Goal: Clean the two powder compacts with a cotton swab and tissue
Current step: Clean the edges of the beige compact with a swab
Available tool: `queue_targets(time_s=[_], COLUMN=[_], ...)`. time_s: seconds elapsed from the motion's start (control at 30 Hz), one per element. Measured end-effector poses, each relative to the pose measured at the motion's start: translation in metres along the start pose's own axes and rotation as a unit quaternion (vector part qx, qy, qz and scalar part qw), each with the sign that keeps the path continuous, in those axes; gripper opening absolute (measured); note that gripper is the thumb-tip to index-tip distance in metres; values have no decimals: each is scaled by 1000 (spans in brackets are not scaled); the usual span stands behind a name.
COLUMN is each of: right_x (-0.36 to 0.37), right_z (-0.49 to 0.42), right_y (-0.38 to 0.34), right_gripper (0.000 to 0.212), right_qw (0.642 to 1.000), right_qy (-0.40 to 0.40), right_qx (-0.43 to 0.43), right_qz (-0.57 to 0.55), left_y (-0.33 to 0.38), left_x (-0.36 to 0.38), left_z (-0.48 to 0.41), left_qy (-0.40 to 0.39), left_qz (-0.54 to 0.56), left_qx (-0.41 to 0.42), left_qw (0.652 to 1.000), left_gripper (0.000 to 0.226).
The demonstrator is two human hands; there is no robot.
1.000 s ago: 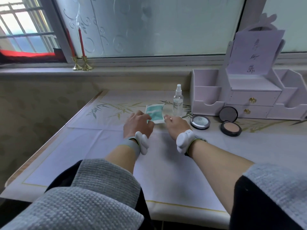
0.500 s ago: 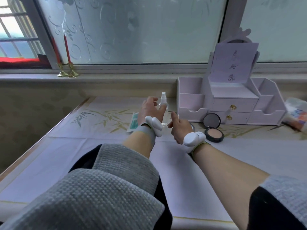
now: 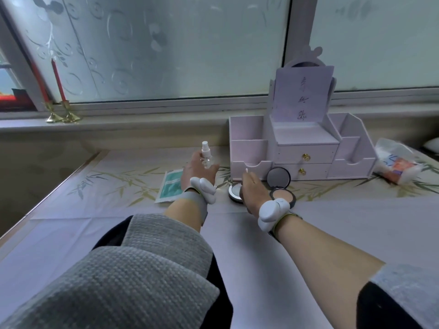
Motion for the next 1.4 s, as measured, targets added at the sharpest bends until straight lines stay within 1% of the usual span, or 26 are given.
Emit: queue_targets(time_s=[0.13,0.2,0.27,0.3,0.33,0.37,0.47,0.53,0.57,0.6,0.63,0.67,0.73,0.8,0.9,1.03,1.1,1.17,1.23,1.3,1.33,1.4], right_x=[-13,-28,-47,-63,-68,-80,-124,-162,-181,-199,-218,-237,-276,-315,-354,-365,-357,-344,-331,-316,-309,-293], right_z=[3,11,22,29,30,37,58,78,90,99,108,120,147,177,222,263,276,280,278,272,274,269], right_y=[9,20,26,30,28,33,50,68,80,90,104,116,137,159,207,287,320,349,375,402,405,420], right_gripper=[34,26,27,29,30,31,33,55,55,46,34,28,29,35,39,31,27,20,15,15,15,15], right_qw=[999,996,998,997,997,997,990,986,983,980,972,966,956,943,921,859,839,845,856,863,863,868], right_qy=[-21,-21,9,28,29,41,96,159,173,188,214,234,269,298,333,416,430,413,395,375,374,344], right_qx=[-13,-10,-5,9,9,17,40,40,52,60,75,84,100,125,177,250,283,285,281,285,284,307], right_qz=[-48,-82,-59,-69,-72,-68,-93,-33,-22,-28,-60,-68,-68,-76,-94,-162,-174,-182,-180,-182,-184,-185], left_y=[18,34,50,62,65,75,124,172,196,215,234,251,280,305,340,365,366,356,339,318,309,286], left_x=[-6,-6,-2,6,11,23,55,76,90,101,114,128,152,175,198,219,235,252,273,292,295,305], left_z=[13,24,35,42,41,47,69,95,112,127,144,161,193,223,271,338,363,381,395,408,412,423], left_qy=[60,86,89,72,51,20,-82,-148,-181,-214,-249,-280,-323,-362,-433,-507,-538,-558,-567,-568,-575,-590], left_qz=[33,63,93,114,134,154,183,218,243,270,295,313,329,348,379,404,401,382,347,320,312,298], left_qx=[26,37,40,36,28,32,71,88,87,76,62,48,27,15,-17,-91,-113,-127,-137,-159,-171,-216], left_qw=[997,994,991,990,989,987,977,961,949,936,920,907,887,864,818,756,733,726,734,742,736,719], left_gripper=[34,29,25,25,25,25,24,22,21,24,30,38,49,51,51,68,70,66,64,67,69,74])
Point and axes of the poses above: each hand's wrist, its own z-axis away from the middle knuckle, its own x-axis out of the palm, y = z × x, the point moved 3 cm from there along -z, towards the middle knuckle, and after that the axes turned 14 degrees about x, right-handed, at the moved point
